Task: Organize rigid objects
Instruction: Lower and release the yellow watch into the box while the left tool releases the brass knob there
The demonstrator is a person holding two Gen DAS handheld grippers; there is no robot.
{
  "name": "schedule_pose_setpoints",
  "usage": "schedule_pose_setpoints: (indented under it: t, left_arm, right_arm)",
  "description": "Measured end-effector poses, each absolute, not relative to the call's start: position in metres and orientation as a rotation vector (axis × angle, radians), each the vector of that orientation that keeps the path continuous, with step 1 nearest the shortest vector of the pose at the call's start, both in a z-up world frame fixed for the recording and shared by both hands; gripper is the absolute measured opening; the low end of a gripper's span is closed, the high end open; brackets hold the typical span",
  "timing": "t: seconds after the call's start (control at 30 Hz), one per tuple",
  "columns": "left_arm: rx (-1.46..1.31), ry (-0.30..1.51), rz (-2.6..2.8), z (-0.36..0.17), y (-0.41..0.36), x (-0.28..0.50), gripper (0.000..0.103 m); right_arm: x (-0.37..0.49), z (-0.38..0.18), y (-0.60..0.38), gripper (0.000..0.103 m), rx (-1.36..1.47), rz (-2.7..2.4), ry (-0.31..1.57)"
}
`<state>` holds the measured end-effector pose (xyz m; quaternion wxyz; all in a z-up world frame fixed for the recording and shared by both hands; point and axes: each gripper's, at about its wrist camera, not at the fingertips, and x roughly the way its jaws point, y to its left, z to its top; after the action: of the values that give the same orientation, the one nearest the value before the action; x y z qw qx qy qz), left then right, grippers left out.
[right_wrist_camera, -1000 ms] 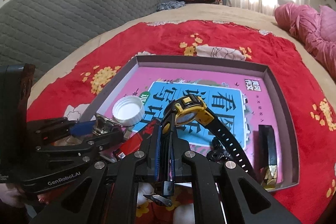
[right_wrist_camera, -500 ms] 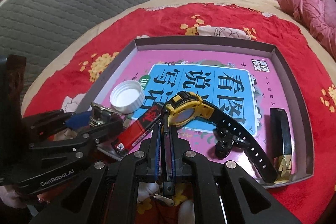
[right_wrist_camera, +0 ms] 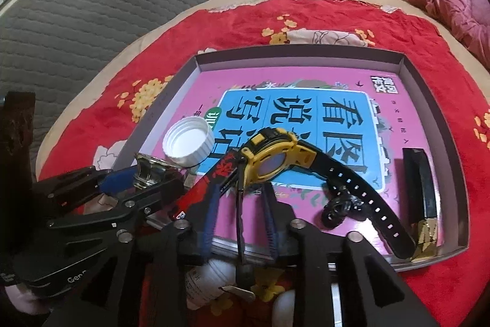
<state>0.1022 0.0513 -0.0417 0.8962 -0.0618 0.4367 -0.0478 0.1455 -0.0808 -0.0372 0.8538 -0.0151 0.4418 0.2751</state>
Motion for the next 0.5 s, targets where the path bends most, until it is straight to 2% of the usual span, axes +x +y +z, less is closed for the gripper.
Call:
schedule_pose_setpoints:
  t: [0.07,0.5]
  left_arm:
    - [-0.127,0.905,-0.098,-0.042,0.052,0.102,0.037]
    - [-0.126,0.905,-0.098,-0.042,0.051,0.102,0.037]
  right_arm:
    - [0.144,-0.035,-0.084,0.04,-0.028,0.574,0.928]
    - [0.131,-0.021,-0.11,0.041,-0.071,0.532,0.879]
